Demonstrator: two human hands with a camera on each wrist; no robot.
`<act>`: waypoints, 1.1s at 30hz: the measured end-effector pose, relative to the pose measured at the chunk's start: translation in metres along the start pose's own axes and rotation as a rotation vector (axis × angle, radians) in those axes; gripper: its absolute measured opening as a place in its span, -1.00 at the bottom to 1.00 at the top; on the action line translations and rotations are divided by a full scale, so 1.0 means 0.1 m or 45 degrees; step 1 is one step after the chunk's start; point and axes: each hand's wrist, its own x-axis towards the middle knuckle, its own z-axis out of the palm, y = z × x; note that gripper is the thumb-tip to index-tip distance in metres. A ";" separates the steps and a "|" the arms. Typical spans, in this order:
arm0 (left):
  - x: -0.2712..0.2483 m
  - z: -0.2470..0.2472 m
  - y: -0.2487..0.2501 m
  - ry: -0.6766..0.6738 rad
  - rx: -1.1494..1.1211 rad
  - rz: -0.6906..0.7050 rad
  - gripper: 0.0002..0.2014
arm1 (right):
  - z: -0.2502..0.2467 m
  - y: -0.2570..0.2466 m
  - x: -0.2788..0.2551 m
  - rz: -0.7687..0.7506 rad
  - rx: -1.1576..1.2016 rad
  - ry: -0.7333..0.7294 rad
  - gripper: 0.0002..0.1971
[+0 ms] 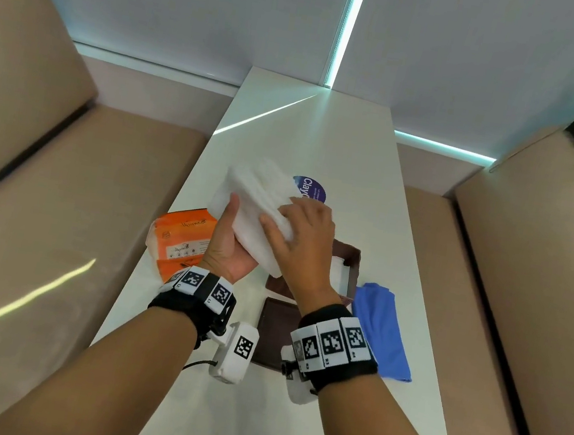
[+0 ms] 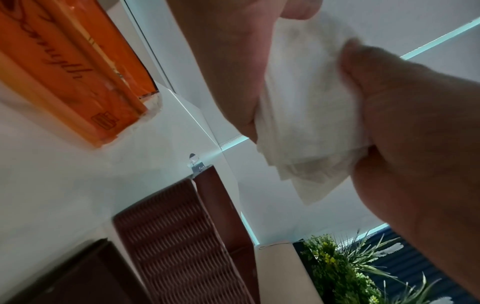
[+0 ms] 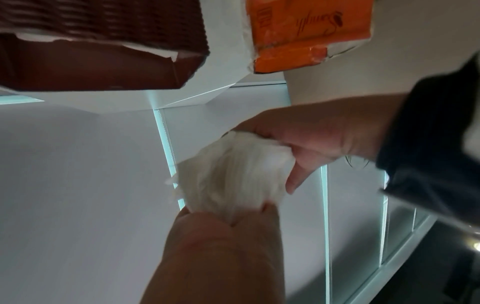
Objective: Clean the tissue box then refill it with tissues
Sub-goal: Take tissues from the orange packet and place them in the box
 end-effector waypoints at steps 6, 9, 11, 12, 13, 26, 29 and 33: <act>0.01 -0.07 -0.02 0.032 0.008 0.033 -0.26 | -0.04 -0.01 0.02 -0.020 -0.111 -0.206 -0.59; 0.01 -0.06 -0.05 -0.008 -0.025 0.040 -0.42 | 0.05 0.00 0.00 -0.177 -0.239 -0.162 -0.72; 0.01 -0.07 -0.06 -0.016 -0.040 0.067 -0.44 | 0.07 0.02 0.00 -0.217 -0.214 -0.132 -0.76; 0.00 -0.09 -0.06 -0.015 -0.051 0.081 -0.43 | 0.07 0.03 0.00 -0.206 -0.194 -0.107 -0.78; 0.00 -0.09 -0.06 -0.015 -0.055 0.090 -0.40 | 0.07 0.04 0.00 -0.173 -0.173 -0.099 -0.78; -0.05 -0.07 -0.03 -0.044 -0.029 0.048 -0.28 | -0.01 -0.05 0.09 0.044 -0.044 -0.129 -0.72; -0.05 -0.09 -0.03 0.005 -0.033 0.053 -0.18 | -0.06 -0.04 0.13 0.280 0.024 -0.398 -0.47; -0.02 -0.08 -0.02 0.071 -0.110 0.116 -0.27 | -0.11 0.00 0.13 0.457 0.350 -0.443 -0.19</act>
